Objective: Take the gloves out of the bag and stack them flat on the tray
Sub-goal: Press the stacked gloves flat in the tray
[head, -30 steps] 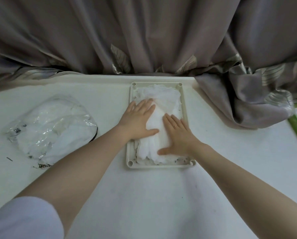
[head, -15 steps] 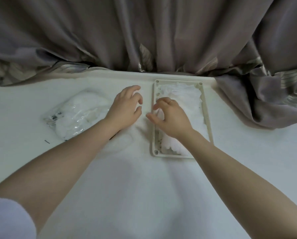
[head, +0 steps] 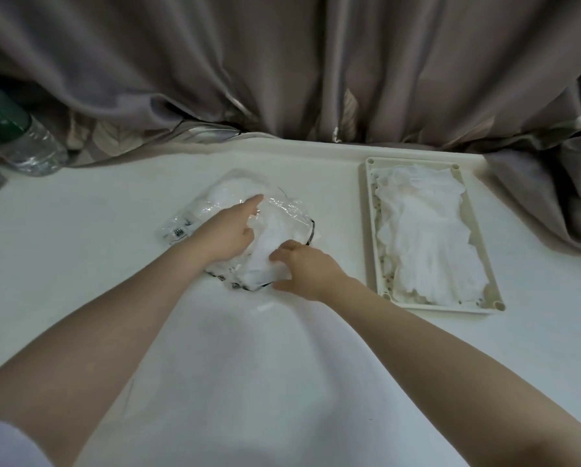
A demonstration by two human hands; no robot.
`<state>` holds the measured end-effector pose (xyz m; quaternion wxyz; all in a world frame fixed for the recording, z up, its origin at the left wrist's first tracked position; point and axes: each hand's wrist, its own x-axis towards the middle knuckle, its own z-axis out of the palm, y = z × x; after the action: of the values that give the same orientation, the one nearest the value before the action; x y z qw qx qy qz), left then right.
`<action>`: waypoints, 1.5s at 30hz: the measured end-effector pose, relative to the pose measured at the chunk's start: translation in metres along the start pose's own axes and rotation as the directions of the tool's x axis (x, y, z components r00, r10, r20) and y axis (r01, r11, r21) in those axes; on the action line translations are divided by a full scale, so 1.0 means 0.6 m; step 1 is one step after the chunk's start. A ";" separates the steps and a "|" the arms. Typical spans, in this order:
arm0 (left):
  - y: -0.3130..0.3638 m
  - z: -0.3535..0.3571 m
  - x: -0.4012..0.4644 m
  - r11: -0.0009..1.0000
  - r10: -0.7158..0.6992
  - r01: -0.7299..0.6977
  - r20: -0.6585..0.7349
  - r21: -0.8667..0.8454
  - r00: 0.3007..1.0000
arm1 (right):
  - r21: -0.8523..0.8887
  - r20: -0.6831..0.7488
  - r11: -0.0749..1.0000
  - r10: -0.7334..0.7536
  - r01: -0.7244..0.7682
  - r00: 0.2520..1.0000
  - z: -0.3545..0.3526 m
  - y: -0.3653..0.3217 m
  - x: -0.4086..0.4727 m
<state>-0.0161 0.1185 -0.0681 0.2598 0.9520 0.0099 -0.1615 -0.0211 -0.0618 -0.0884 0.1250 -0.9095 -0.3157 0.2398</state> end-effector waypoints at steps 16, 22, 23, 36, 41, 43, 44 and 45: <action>-0.018 0.033 0.005 0.966 0.114 -0.139 0.122 0.218 0.986 | 0.805 -0.207 0.580 0.473 -0.125 0.857 -0.028 -0.008 0.011; -0.026 0.058 0.009 0.902 0.113 -0.149 0.110 0.405 0.987 | 0.965 -0.144 0.262 0.488 0.013 0.861 -0.070 0.003 -0.025; -0.031 0.060 0.012 0.897 0.115 -0.158 0.128 0.413 0.985 | 0.976 -0.129 0.214 0.476 0.028 0.870 -0.075 0.006 -0.032; 0.029 0.037 -0.036 0.958 0.276 -0.287 -0.204 -0.026 0.939 | 0.981 0.023 0.178 0.276 -0.074 0.961 -0.053 0.015 -0.040; 0.028 0.068 -0.025 0.980 0.151 -0.142 -0.050 0.142 0.987 | 0.942 -0.028 0.327 0.285 -0.070 0.958 -0.053 0.012 -0.041; 0.024 0.073 -0.013 0.976 0.172 -0.152 -0.125 0.159 0.977 | 0.942 -0.073 0.332 0.334 -0.045 0.940 -0.054 0.017 -0.041; 0.021 0.075 -0.008 0.973 0.203 -0.179 -0.170 0.149 0.964 | 0.944 -0.093 0.328 0.351 -0.029 0.932 -0.055 0.023 -0.041; 0.019 0.078 -0.006 0.963 0.253 -0.227 -0.206 0.144 0.945 | 0.947 -0.105 0.320 0.364 -0.018 0.926 -0.056 0.029 -0.042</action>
<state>-0.0326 0.0857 -0.0995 0.2178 0.9719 -0.0867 -0.0214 -0.0126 -0.0936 -0.0573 0.6379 -0.7287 0.0125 0.2489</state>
